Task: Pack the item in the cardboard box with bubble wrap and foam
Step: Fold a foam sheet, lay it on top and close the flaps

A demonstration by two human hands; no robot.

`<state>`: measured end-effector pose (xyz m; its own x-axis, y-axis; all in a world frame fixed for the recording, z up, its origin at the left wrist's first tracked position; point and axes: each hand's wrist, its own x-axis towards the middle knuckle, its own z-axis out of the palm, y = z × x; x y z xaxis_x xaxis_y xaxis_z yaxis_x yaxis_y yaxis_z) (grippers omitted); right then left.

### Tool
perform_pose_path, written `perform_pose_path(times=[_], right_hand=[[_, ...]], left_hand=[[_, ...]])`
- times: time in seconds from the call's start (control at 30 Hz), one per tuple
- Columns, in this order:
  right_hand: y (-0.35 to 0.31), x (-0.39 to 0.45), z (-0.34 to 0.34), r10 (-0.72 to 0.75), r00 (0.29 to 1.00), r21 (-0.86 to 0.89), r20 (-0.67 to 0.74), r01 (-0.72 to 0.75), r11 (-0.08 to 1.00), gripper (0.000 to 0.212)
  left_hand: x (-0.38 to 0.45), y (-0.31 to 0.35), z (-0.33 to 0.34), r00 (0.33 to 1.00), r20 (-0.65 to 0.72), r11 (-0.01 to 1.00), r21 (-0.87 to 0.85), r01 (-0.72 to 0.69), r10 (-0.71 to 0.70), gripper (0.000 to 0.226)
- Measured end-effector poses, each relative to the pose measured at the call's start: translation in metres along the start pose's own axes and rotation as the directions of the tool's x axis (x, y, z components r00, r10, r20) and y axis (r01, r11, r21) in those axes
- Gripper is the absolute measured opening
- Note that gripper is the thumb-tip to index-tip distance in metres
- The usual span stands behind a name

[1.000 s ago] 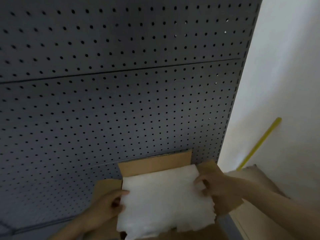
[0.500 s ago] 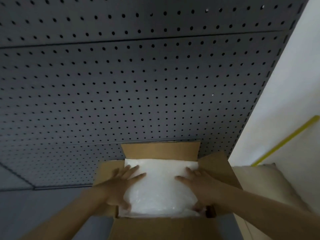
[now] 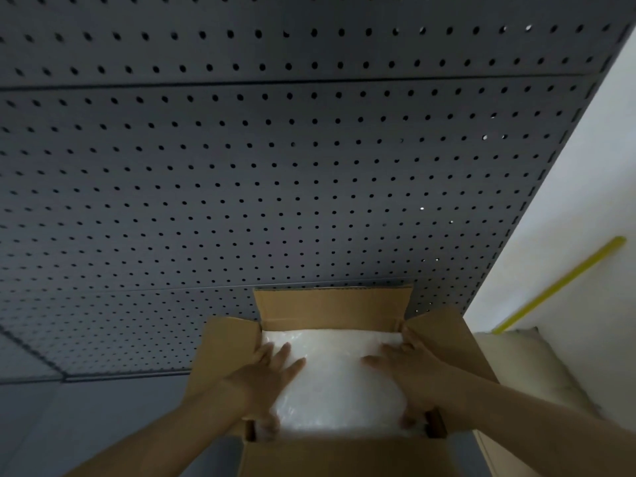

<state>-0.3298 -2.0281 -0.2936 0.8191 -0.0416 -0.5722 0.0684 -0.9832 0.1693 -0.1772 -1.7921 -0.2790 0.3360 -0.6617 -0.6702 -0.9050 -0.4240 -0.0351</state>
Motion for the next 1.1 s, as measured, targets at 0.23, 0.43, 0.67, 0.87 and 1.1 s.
perform_pose_path(times=[0.23,0.43,0.67,0.87,1.1], right_hand=[[-0.004,-0.007,-0.006,0.011,1.000,0.005,0.011,-0.011,1.000,0.100],[-0.004,-0.038,-0.023,0.014,1.000,0.168,0.007,-0.015,0.986,0.098],[-0.010,-0.064,-0.027,0.064,0.998,0.246,-0.029,-0.055,0.968,0.079],[-0.012,-0.074,-0.010,0.312,0.947,0.308,-0.075,-0.275,0.911,0.073],[-0.015,-0.086,-0.003,0.469,0.879,0.330,0.086,-0.469,0.819,0.066]], left_hand=[[-0.002,0.000,-0.006,0.999,0.013,0.999,0.003,-0.033,0.033,0.108],[-0.014,-0.021,-0.002,0.985,-0.147,0.994,-0.043,-0.100,0.093,0.096],[-0.031,-0.018,0.002,0.977,-0.201,0.993,-0.081,-0.089,0.071,0.085],[-0.047,-0.026,0.007,0.973,-0.231,0.988,-0.152,-0.039,0.003,0.073],[-0.057,-0.041,0.019,0.976,-0.215,0.996,-0.071,-0.061,0.045,0.070]])
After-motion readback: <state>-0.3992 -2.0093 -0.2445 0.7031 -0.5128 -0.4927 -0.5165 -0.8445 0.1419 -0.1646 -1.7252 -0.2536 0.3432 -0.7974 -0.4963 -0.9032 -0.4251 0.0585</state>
